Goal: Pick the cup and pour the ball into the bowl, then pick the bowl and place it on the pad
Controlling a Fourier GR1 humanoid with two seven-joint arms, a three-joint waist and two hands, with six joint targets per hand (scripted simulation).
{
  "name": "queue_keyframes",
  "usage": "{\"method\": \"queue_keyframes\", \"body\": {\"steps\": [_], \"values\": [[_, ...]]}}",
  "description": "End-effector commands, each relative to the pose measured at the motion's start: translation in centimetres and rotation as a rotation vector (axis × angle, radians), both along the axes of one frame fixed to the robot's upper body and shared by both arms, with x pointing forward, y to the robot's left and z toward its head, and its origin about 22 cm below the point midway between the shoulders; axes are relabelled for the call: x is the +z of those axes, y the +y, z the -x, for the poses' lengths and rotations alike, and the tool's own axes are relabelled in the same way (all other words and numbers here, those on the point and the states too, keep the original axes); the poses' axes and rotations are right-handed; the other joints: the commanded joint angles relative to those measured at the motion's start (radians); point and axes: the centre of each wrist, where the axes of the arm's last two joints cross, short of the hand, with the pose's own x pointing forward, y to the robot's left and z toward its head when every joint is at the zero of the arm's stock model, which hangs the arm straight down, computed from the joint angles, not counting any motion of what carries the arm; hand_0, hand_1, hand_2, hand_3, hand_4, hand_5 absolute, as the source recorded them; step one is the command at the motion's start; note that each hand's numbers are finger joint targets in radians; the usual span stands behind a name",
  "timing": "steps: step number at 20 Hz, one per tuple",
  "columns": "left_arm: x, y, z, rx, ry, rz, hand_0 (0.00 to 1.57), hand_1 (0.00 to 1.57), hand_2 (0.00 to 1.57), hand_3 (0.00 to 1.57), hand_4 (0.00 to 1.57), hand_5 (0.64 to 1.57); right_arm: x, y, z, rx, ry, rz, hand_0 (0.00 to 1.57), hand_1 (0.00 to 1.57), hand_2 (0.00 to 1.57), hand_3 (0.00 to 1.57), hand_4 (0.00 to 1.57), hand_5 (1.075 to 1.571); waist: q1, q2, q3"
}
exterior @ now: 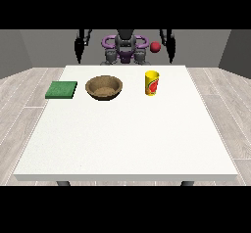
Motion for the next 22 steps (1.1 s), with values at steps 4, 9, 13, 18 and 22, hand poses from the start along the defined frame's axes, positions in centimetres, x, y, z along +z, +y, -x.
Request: {"method": "queue_keyframes", "body": {"steps": [4,9,13,18,22], "values": [[2.9,0.8,-0.2,-0.014,-0.039,-0.039,0.0,0.0,0.0,0.0,0.0,1.524,2.5,-0.9,0.0,-0.005,-0.017,0.03,0.0,0.0,0.0,0.0,0.0,1.568,-0.008,-0.229,-0.0073],[2.2,-4.2,2.5,-0.106,-0.089,0.265,0.0,0.0,0.0,0.0,0.0,1.53,0.6,-0.7,1.2,-0.079,-0.043,-0.142,0.0,0.0,0.0,0.0,0.0,1.568,0.039,-0.308,-0.0104],[4.2,-5.8,5.0,-0.124,-0.13,0.245,0.0,0.0,0.0,0.0,0.0,1.511,1.0,-3.2,2.0,-0.123,-0.06,-0.145,0.0,0.0,0.0,0.0,0.0,1.567,0.07,-0.26,-0.0103],[5.6,-5.6,1.6,-0.085,-0.28,0.117,0.0,0.0,0.0,0.0,0.0,1.453,2.3,0.7,0.1,-0.019,-0.175,-0.141,0.0,0.0,0.0,0.0,0.0,1.566,0.003,-0.104,-0.0105],[6.3,-4.3,-1.5,-0.115,-0.368,0.09,0.0,0.0,0.0,0.0,0.0,1.376,3.0,-0.5,-2.9,0.023,-0.272,-0.123,0.0,0.0,0.0,0.0,0.0,1.563,0.004,0.033,-0.0105]]}}
